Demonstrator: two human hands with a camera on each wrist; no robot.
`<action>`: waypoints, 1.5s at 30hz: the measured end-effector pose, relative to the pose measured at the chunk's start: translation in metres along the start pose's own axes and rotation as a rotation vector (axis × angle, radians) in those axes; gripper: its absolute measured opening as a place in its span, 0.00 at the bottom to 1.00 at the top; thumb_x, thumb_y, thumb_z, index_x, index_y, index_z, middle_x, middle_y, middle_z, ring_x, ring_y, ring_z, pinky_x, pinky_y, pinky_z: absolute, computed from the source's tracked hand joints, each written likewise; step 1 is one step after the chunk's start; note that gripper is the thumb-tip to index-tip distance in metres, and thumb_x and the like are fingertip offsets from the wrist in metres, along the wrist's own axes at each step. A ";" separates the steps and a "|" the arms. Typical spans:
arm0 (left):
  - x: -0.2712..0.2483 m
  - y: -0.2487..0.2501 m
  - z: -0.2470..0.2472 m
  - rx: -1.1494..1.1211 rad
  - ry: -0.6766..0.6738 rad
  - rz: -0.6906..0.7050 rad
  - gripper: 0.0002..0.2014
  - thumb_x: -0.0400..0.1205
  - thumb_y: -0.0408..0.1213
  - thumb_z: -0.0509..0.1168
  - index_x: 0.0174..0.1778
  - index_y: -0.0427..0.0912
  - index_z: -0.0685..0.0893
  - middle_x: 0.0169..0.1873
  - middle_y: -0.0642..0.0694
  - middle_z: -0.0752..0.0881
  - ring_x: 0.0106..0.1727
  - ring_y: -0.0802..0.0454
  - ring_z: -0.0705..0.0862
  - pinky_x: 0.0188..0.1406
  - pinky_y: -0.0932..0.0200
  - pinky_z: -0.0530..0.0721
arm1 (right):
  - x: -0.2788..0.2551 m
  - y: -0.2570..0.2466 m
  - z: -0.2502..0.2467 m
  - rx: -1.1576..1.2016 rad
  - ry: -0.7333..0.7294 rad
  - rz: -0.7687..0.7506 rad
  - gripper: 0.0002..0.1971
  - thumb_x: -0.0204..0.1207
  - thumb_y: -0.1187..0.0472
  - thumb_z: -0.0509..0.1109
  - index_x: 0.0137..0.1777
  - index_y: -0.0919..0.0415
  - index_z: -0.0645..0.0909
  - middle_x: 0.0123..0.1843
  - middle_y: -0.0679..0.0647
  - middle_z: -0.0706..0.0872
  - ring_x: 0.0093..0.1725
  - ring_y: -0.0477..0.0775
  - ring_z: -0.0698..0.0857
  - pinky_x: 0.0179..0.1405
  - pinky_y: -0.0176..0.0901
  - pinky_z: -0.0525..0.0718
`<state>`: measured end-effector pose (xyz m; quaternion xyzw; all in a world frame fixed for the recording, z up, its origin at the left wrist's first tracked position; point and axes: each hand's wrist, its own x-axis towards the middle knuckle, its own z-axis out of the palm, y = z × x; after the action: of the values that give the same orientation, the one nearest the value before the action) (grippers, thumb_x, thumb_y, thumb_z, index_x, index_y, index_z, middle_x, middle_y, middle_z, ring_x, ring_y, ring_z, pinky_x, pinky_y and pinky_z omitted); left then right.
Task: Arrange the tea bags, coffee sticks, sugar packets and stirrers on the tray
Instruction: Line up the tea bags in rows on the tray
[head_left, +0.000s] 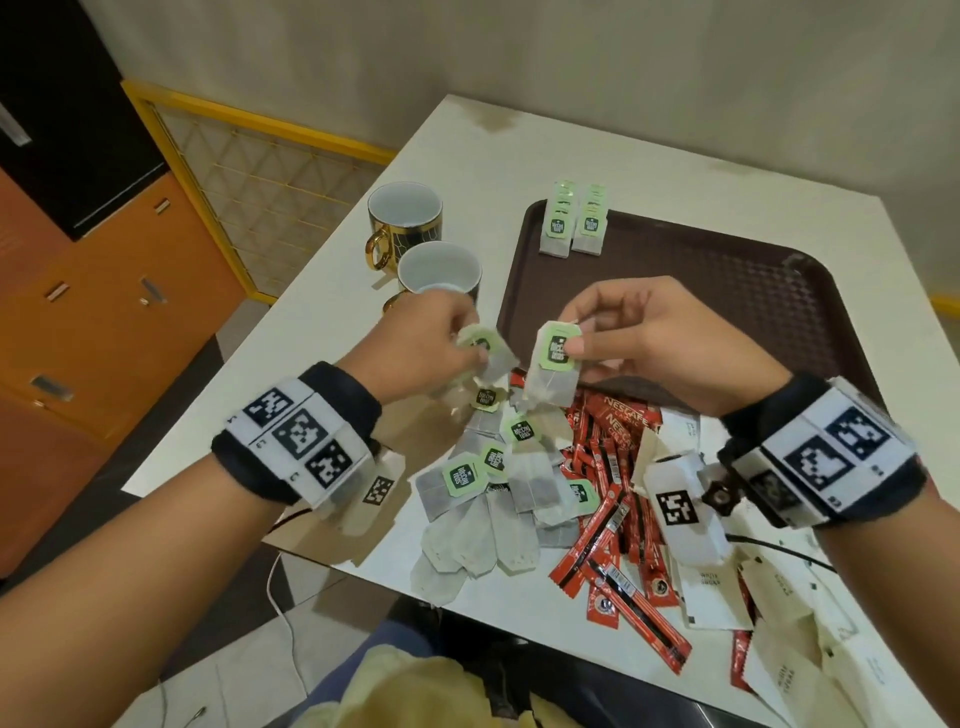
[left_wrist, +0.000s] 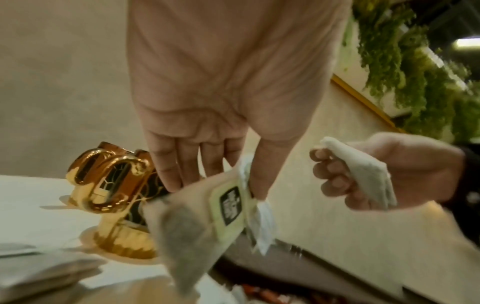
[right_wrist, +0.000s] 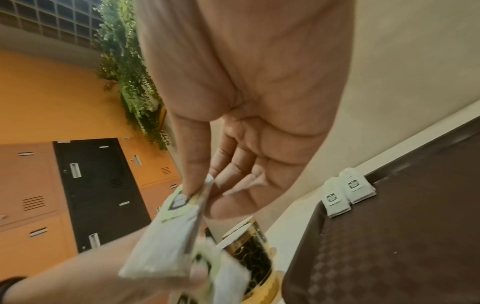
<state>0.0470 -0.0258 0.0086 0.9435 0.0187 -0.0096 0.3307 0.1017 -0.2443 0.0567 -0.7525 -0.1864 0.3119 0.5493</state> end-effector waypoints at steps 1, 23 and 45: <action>-0.001 0.005 -0.003 -0.106 0.021 -0.008 0.11 0.77 0.40 0.74 0.36 0.43 0.78 0.33 0.46 0.83 0.36 0.50 0.80 0.32 0.58 0.71 | 0.000 -0.001 0.006 0.023 -0.011 -0.018 0.09 0.72 0.70 0.75 0.51 0.70 0.84 0.46 0.71 0.88 0.41 0.61 0.85 0.41 0.41 0.88; 0.002 0.011 0.003 -1.177 -0.263 -0.358 0.13 0.89 0.41 0.56 0.60 0.44 0.86 0.39 0.50 0.87 0.39 0.55 0.84 0.39 0.61 0.86 | -0.012 0.021 0.030 -0.801 -0.044 -0.096 0.13 0.75 0.50 0.74 0.56 0.53 0.79 0.48 0.46 0.83 0.47 0.47 0.83 0.45 0.37 0.81; -0.003 0.015 0.002 -1.181 -0.197 -0.560 0.11 0.87 0.45 0.62 0.50 0.41 0.83 0.48 0.40 0.87 0.42 0.48 0.88 0.33 0.59 0.90 | 0.009 0.020 0.005 -0.331 0.035 -0.080 0.07 0.80 0.70 0.68 0.54 0.66 0.86 0.51 0.57 0.91 0.49 0.55 0.90 0.53 0.48 0.88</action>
<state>0.0449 -0.0384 0.0168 0.5577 0.2349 -0.1697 0.7778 0.1041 -0.2418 0.0341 -0.8301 -0.2552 0.2417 0.4328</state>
